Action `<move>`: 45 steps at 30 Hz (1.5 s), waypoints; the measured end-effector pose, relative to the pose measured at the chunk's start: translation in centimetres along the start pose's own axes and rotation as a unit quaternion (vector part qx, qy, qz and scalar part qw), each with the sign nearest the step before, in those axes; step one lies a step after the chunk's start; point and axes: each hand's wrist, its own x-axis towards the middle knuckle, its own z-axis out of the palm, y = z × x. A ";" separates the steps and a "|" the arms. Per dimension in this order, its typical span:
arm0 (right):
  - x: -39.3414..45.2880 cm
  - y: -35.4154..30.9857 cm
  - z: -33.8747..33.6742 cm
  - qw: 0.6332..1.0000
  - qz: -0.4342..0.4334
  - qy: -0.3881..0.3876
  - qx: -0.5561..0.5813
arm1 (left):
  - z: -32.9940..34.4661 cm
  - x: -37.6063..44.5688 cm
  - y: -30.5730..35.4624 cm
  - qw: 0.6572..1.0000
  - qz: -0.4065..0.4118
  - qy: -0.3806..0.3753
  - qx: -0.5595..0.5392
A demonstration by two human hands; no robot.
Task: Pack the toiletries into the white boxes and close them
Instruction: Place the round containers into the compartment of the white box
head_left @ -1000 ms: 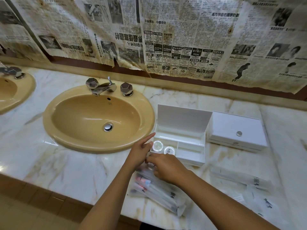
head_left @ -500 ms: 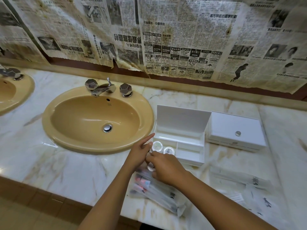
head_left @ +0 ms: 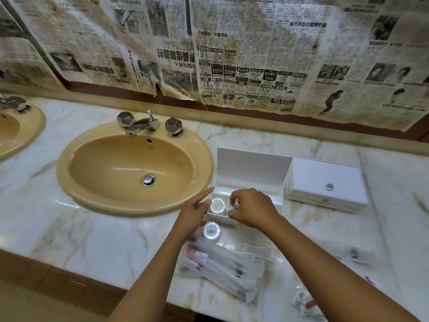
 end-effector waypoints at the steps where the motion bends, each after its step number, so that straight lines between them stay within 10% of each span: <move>1: 0.2 0.0 0.1 1.000 0.002 -0.008 -0.007 | 0.0 0.0 0.0 1.000 -0.004 0.000 0.000; 32: -1.0 -1.1 1.9 0.997 -0.033 0.068 0.002 | 0.0 0.0 0.2 1.000 0.002 0.005 0.002; 45: -2.2 -3.4 4.2 0.980 -0.175 -0.088 -0.017 | -0.3 0.1 -0.2 1.000 0.019 0.000 -0.005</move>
